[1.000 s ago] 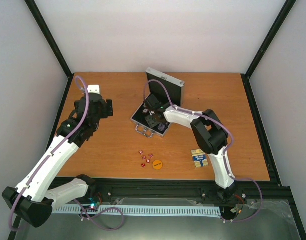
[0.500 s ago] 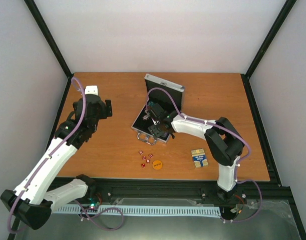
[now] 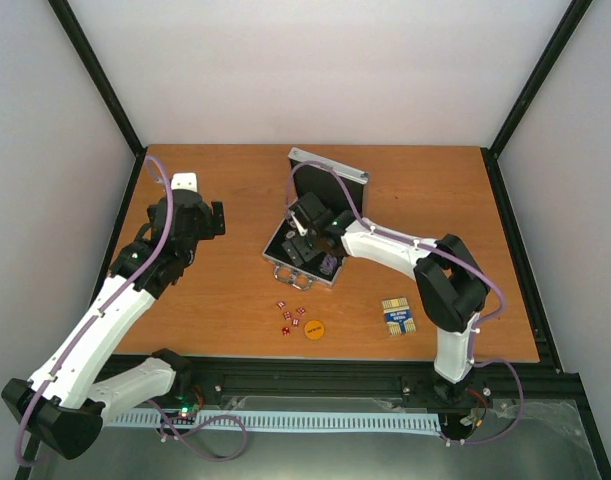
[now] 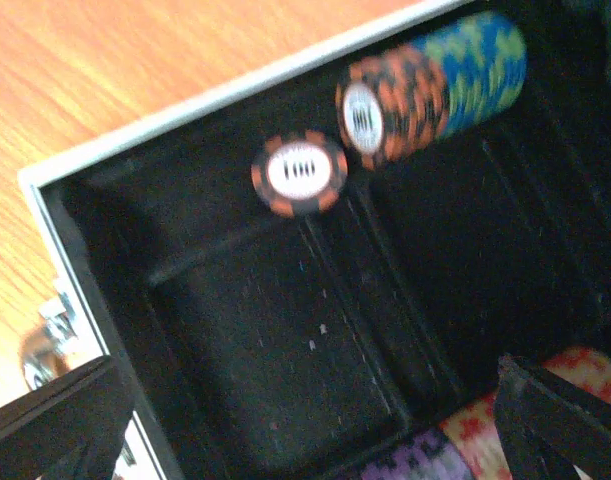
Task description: Pack up texas hold em set
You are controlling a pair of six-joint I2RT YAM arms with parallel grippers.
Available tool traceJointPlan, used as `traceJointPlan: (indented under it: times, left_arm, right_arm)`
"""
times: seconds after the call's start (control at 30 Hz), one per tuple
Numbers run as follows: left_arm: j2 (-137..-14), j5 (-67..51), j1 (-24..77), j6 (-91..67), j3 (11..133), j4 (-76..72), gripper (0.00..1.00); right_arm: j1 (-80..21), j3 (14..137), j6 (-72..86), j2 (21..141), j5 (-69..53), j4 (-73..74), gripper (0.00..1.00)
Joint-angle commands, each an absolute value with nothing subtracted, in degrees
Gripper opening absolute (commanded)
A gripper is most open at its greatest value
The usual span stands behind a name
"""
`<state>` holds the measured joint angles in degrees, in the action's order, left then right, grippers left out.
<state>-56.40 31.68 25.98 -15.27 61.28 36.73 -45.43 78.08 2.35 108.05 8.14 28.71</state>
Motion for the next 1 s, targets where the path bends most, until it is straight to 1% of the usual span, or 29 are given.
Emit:
traceJointPlan:
  times: [0.0,0.23,0.33,0.37,0.43,0.53,0.57,0.6,0.87,0.97]
  left_arm:
    - [-56.5,31.2,25.7,-15.8,61.2,35.1,1.0]
    - [-56.5,31.6,25.7,-15.5,60.7,35.1,1.0]
    - [-56.4,31.8,25.7,-15.4,60.6,35.2,1.0]
    - [-56.5,32.0,25.7,-15.4,60.6,35.2,1.0]
    - [-56.5,32.0,25.7,-15.3,60.6,35.2,1.0]
    - [-56.6,32.0,25.7,-15.3,60.4,35.1,1.0]
    - [-56.7,32.0,25.7,-15.3,60.4,35.1,1.0]
    - [-56.7,31.9,25.7,-15.4,60.3,35.1,1.0]
    - [-56.8,31.9,25.7,-15.3,60.2,34.9,1.0]
    - [-56.8,31.9,25.7,-15.2,60.2,35.0,1.0]
  right_arm:
    - [-45.4,83.1,2.2,110.4,5.0,26.1,1.0]
    - [-43.9,91.4,3.8,119.2,3.1,28.4,1.0]
    - [-43.8,96.0,5.5,122.8,5.2,31.6,1.0]
    - [-43.8,97.1,6.1,123.5,5.7,32.3,0.97]
    - [-43.8,98.5,7.2,124.1,5.9,33.3,0.89]
    - [-43.7,99.0,9.2,124.3,5.3,33.8,0.67]
    - [-43.7,99.2,9.8,124.5,5.2,34.2,0.62]
    - [-43.7,99.6,10.3,124.6,5.0,34.6,0.6]
    - [-43.4,100.4,14.8,125.9,3.0,37.0,0.59]
    - [-43.3,99.3,17.4,125.5,2.6,36.8,0.53]
